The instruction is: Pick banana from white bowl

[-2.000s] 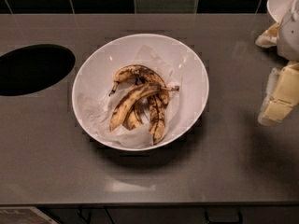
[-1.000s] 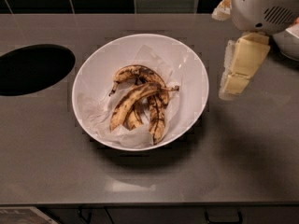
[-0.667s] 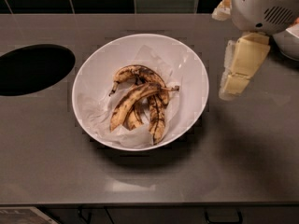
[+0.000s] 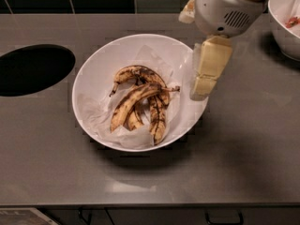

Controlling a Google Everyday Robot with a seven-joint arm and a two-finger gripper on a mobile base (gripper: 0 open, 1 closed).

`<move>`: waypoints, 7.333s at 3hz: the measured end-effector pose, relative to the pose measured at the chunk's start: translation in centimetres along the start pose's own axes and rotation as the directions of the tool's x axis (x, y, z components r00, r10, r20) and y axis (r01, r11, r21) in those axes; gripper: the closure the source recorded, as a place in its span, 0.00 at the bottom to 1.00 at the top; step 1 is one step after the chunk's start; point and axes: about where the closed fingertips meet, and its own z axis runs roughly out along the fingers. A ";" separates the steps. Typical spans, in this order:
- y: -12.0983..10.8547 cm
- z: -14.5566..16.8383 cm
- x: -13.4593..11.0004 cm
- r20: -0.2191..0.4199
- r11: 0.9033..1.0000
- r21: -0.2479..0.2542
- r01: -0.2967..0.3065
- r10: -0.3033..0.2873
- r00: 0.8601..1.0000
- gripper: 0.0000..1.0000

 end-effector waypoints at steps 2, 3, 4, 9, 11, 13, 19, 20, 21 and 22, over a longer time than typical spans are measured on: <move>0.7 3.0 -3.2 0.072 0.995 -0.064 0.075 -0.070 0.995 0.00; 1.0 3.7 -3.6 0.089 0.994 -0.075 0.082 -0.075 0.993 0.19; 1.0 3.7 -3.6 0.089 0.994 -0.075 0.082 -0.075 0.993 0.33; 0.5 7.7 -5.5 0.136 0.975 -0.173 0.142 -0.119 0.984 0.38; 0.5 8.8 -5.8 0.147 0.971 -0.191 0.145 -0.118 0.982 0.37; 0.6 10.1 -6.0 0.157 0.966 -0.209 0.150 -0.118 0.981 0.37; 1.6 14.3 -5.7 0.167 0.953 -0.268 0.142 -0.099 0.981 0.37; 1.7 14.5 -5.6 0.165 0.952 -0.272 0.139 -0.096 0.982 0.56; 1.7 14.6 -5.5 0.164 0.952 -0.273 0.137 -0.095 0.982 0.79; 1.7 14.6 -5.5 0.164 0.952 -0.273 0.137 -0.095 0.982 1.00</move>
Offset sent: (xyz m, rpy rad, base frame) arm -0.0019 0.0529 -0.0382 0.0555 0.0877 0.1517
